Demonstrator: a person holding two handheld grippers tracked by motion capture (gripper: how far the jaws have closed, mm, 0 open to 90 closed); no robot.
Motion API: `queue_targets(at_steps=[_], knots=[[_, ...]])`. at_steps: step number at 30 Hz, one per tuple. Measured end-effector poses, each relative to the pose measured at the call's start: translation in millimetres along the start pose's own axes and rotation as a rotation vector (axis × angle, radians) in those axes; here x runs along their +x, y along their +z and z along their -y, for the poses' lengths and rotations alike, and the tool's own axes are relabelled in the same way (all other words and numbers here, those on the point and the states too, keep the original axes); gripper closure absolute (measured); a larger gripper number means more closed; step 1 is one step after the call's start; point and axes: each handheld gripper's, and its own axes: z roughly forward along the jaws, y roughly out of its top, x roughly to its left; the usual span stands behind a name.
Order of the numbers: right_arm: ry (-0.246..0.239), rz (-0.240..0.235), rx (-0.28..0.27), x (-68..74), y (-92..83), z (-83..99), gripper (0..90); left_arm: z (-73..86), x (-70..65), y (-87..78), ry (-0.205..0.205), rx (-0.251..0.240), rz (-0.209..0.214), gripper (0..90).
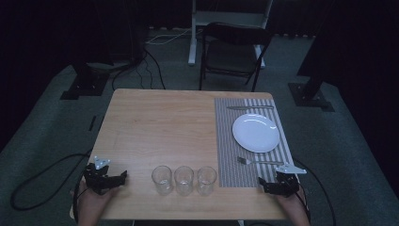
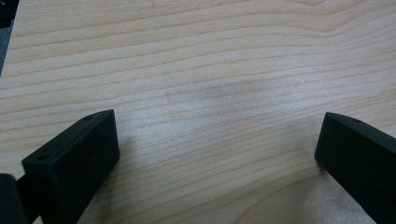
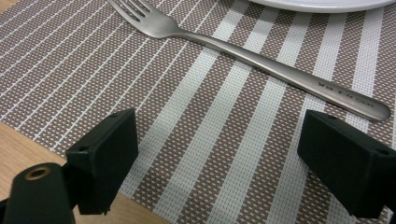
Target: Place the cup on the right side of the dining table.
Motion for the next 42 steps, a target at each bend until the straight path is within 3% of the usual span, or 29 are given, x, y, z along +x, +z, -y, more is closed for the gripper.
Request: queue_targets(at_steps=[26, 35, 37, 42], knots=[[-0.015, -0.007, 0.05, 0.2, -0.2, -5.9, 11.2, -0.3, -0.9, 0.2, 0.014, 0.001, 0.013, 0.1], [-0.017, -0.049, 0.045, -1.2, -4.4, -4.9, 11.4, -1.1, -1.4, 0.8, 0.018, 0.002, 0.015, 0.1], [-0.007, -0.085, 0.046, -2.2, -5.6, -5.7, 11.4, -1.3, -1.4, 1.0, 0.018, 0.002, 0.014, 0.1], [-0.077, -0.083, 0.069, 5.7, -6.9, -12.0, 11.5, -1.9, -1.3, 1.6, 0.019, 0.002, 0.016, 0.1]])
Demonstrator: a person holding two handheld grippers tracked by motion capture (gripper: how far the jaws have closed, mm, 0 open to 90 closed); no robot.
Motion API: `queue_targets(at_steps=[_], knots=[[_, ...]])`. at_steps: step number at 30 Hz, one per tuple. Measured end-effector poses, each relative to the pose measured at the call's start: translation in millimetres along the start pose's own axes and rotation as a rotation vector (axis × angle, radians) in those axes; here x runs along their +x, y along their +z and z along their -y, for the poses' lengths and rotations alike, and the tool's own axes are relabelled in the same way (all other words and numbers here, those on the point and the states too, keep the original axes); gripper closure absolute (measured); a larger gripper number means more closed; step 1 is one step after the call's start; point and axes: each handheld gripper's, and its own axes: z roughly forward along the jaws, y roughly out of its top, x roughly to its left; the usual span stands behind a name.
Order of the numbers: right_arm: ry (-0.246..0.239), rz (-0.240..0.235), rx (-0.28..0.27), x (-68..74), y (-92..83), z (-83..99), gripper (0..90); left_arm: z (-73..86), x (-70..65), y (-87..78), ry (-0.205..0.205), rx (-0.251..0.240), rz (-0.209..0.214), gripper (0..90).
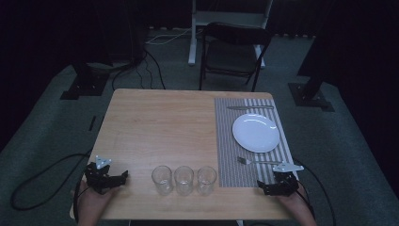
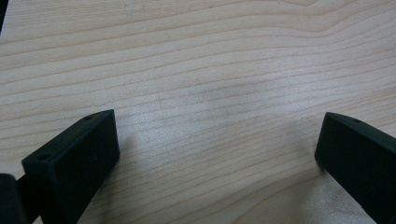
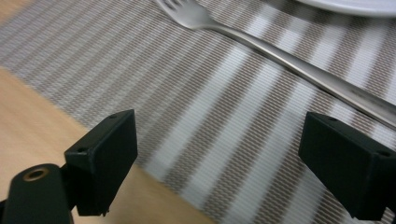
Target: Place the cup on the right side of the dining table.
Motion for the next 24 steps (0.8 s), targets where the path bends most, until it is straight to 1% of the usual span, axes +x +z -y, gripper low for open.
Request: queue_targets(at_steps=[1, 5, 6, 8, 9, 10, 12, 13, 14, 18, 19, 21, 22, 23, 24], knots=[[-0.008, 0.003, -0.006, 2.0, -1.7, -1.8, 11.5, 0.0, 0.1, 0.0, 0.001, 0.0, 0.0, 0.1], [-0.025, -0.029, -0.042, 8.2, -11.4, -11.9, 11.5, 0.0, 0.0, 0.0, 0.0, 0.0, 0.0, 0.1], [-0.029, -0.026, -0.049, 9.6, -12.9, -13.8, 11.5, 0.0, 0.0, 0.0, 0.0, 0.0, 0.0, 0.1], [-0.021, -0.059, -0.082, 12.3, -17.0, -19.4, 11.5, 0.3, -0.1, -0.4, 0.001, 0.001, 0.0, 0.1], [-0.021, -0.064, -0.097, 14.3, -18.2, -20.5, 11.5, 0.4, -0.1, -0.4, 0.001, 0.0, 0.0, 0.1], [-0.021, -0.078, -0.098, 16.9, -18.6, -22.8, 11.5, 0.3, 0.0, -0.4, 0.0, 0.001, -0.001, 0.1], [-0.052, -0.088, -0.093, 22.9, -16.6, -27.3, 11.5, -0.2, 0.0, 0.1, -0.001, 0.0, -0.002, 0.1], [-0.065, -0.105, -0.083, 25.8, -14.5, -29.2, 11.5, -0.2, 0.0, 0.1, -0.001, 0.0, -0.002, 0.1], [-0.079, -0.105, -0.089, 29.6, -13.4, -30.5, 11.5, -0.2, 0.0, 0.1, -0.001, 0.0, -0.002, 0.1], [-0.097, -0.174, -0.121, 43.0, -11.2, -38.5, 11.6, -0.2, 0.0, 0.1, -0.001, 0.0, -0.002, 0.1], [-0.101, -0.175, -0.126, 45.8, -11.0, -40.2, 11.6, -0.2, 0.0, 0.1, -0.001, 0.0, -0.002, 0.1], [-0.126, -0.194, -0.127, 52.2, -10.7, -44.5, 11.6, -0.2, 0.0, 0.1, -0.002, 0.0, -0.002, 0.1], [-0.126, -0.194, -0.127, 52.2, -10.7, -44.5, 11.6, -0.2, 0.0, 0.1, -0.002, 0.0, -0.002, 0.1], [-0.132, -0.197, -0.131, 55.3, -11.3, -46.3, 11.6, -0.2, 0.0, 0.1, -0.002, 0.0, -0.002, 0.1], [-0.137, -0.229, -0.147, 59.3, -12.7, -50.4, 12.5, -0.2, 0.0, 0.1, -0.002, 0.0, -0.002, 0.1]])
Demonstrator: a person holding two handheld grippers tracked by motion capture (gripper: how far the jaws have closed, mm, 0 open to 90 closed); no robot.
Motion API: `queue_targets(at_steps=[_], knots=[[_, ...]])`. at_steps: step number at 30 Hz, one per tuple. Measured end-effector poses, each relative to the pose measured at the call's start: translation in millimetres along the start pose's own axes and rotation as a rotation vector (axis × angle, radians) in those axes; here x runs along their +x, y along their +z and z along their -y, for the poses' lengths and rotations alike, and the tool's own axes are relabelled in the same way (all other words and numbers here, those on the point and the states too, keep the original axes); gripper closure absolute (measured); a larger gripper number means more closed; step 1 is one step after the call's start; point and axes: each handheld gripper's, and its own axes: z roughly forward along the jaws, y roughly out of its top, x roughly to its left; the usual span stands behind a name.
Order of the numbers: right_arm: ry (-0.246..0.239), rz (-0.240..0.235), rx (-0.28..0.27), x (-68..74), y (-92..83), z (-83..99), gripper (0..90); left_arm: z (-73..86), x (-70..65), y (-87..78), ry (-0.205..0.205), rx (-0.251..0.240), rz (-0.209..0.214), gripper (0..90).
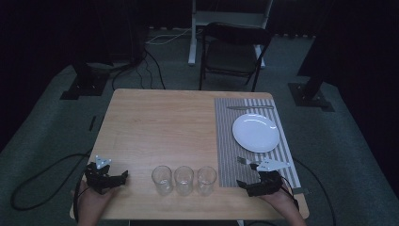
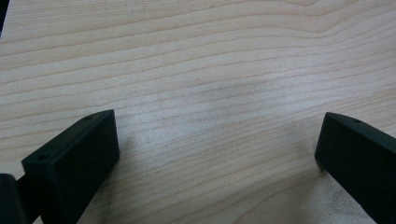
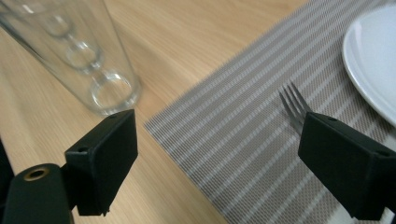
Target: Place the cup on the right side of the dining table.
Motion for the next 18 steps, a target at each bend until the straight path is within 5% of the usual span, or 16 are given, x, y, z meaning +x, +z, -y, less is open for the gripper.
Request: queue_targets(at_steps=[18], knots=[[-0.085, -0.136, -0.009, 33.5, 15.6, -19.3, 12.9, 0.0, 0.0, 0.0, 0.0, 0.0, 0.0, 0.1]])
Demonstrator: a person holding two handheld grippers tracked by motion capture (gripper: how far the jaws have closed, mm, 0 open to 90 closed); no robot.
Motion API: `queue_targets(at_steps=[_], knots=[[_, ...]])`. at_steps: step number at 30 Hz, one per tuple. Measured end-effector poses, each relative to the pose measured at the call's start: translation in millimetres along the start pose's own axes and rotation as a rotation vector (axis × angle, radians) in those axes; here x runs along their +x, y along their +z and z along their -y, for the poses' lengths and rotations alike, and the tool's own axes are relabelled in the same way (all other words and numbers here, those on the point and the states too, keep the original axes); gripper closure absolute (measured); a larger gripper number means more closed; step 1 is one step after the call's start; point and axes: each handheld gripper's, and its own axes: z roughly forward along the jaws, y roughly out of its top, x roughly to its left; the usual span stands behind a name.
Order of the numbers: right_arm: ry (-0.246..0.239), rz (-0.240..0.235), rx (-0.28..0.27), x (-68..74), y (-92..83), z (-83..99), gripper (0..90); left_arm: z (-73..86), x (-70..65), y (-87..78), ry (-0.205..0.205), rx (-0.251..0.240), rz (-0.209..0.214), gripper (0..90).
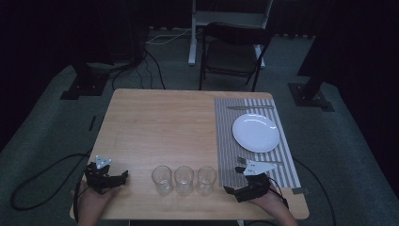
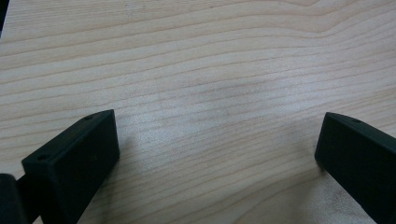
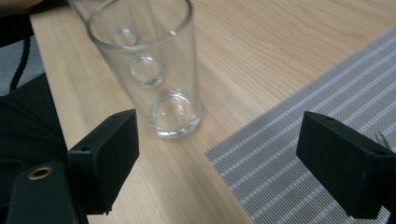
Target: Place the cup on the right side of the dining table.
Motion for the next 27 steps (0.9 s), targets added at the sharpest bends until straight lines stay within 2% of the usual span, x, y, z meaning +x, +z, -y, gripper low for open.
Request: queue_targets(at_steps=[10, 14, 27], knots=[[-0.044, -0.051, 0.0, 11.6, 19.5, -13.2, 12.9, 0.0, 0.0, 0.0, 0.0, 0.0, 0.0, 0.2], [-0.046, -0.075, -0.005, 14.9, 26.0, -16.6, 12.9, 0.0, 0.0, 0.0, 0.0, 0.0, 0.0, 0.2], [-0.075, -0.101, -0.002, 22.4, 45.4, -29.6, 12.9, 0.0, 0.0, 0.0, 0.0, 0.0, 0.0, 0.2]])
